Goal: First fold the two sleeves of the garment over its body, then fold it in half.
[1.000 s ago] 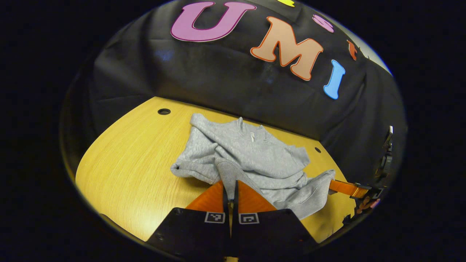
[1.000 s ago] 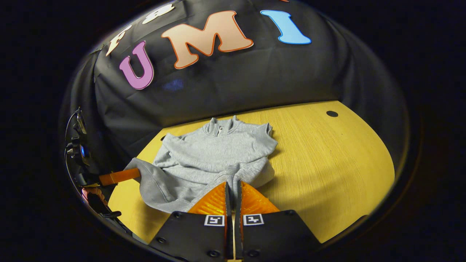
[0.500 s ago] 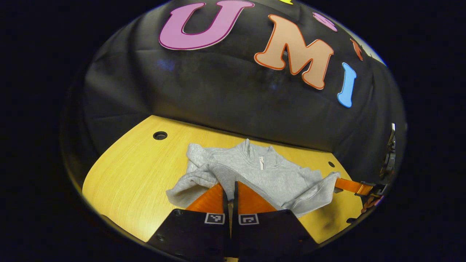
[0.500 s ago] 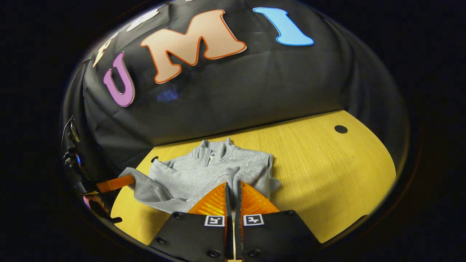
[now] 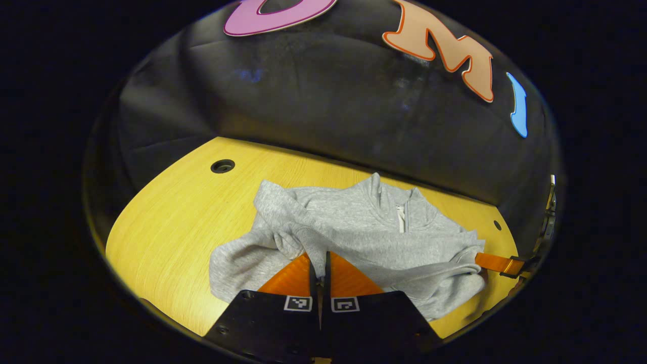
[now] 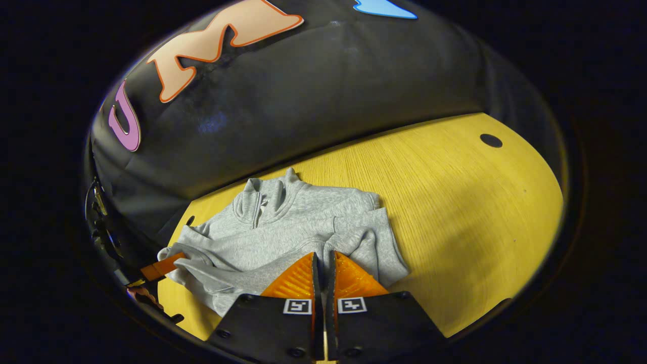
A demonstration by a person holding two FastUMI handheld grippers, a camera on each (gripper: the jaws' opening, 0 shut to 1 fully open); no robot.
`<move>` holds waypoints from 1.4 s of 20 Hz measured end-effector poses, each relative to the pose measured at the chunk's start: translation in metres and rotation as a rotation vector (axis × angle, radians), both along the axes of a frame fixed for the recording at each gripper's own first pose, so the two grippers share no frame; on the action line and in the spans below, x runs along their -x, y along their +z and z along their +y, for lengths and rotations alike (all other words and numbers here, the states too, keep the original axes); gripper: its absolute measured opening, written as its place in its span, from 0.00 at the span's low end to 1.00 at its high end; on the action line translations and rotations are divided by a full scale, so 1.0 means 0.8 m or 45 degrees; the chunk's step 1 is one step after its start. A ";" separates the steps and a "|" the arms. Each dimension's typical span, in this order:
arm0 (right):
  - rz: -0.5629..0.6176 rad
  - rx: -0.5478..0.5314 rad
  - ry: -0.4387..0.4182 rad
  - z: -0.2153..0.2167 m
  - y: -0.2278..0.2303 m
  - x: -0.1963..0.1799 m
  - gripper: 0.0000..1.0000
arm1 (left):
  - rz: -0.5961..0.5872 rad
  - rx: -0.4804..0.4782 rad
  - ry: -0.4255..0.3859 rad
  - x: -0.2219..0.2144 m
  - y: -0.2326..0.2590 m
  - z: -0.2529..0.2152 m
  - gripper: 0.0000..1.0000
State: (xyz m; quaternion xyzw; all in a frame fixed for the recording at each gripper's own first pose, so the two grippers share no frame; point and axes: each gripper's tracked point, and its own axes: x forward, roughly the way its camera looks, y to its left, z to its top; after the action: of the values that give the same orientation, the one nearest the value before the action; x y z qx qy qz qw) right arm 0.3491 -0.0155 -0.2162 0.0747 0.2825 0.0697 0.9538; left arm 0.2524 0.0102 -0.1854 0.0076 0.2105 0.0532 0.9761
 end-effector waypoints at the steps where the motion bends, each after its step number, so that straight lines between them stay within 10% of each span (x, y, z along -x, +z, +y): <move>1: -0.003 0.001 0.008 0.000 0.001 0.002 0.06 | 0.007 -0.003 0.003 -0.005 -0.004 0.000 0.00; 7: -0.013 -0.099 0.023 0.008 0.018 0.002 0.24 | -0.007 -0.027 -0.022 -0.009 0.000 -0.002 0.10; 12: -0.200 -0.053 0.009 0.003 0.075 0.002 0.96 | -0.167 0.029 -0.017 -0.001 0.051 -0.021 0.78; 14: -0.262 -0.045 0.019 0.004 0.104 0.014 0.93 | -0.248 -0.044 -0.028 0.009 0.091 -0.021 0.92; 28: -0.582 0.114 0.085 0.012 0.261 0.229 0.98 | -0.299 -0.163 -0.074 0.217 0.167 -0.010 0.92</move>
State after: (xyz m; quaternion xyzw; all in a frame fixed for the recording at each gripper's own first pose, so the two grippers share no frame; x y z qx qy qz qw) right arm 0.1659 -0.0062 -0.0074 0.0051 0.0641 0.1035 0.9925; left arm 0.0788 0.0025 -0.0516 0.0698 0.0908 0.0389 0.9927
